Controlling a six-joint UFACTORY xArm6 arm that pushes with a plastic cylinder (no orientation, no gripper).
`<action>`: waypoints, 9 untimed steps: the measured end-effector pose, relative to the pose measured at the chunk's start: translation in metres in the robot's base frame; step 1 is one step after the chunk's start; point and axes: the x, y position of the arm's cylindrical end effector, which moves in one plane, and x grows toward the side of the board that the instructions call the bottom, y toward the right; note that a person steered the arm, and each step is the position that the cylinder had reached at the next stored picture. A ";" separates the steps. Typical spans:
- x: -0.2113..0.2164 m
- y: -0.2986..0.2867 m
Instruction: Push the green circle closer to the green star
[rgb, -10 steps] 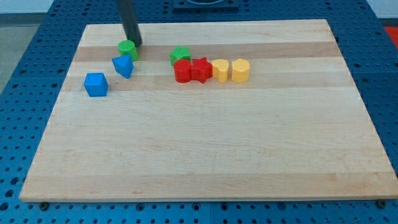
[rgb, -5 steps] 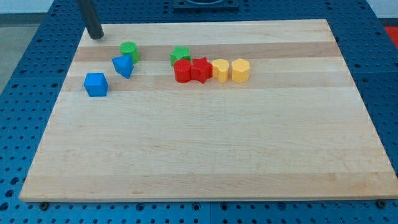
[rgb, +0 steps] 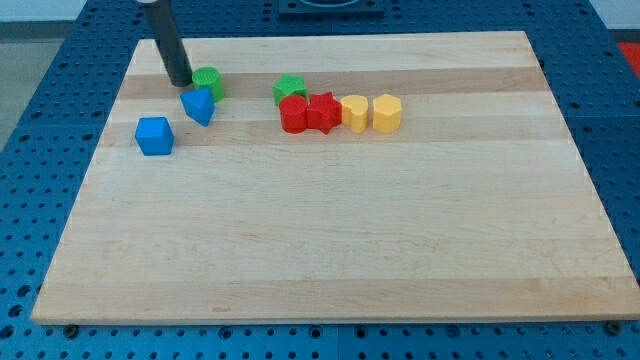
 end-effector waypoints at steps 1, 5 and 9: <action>0.000 0.036; -0.006 0.040; 0.071 0.069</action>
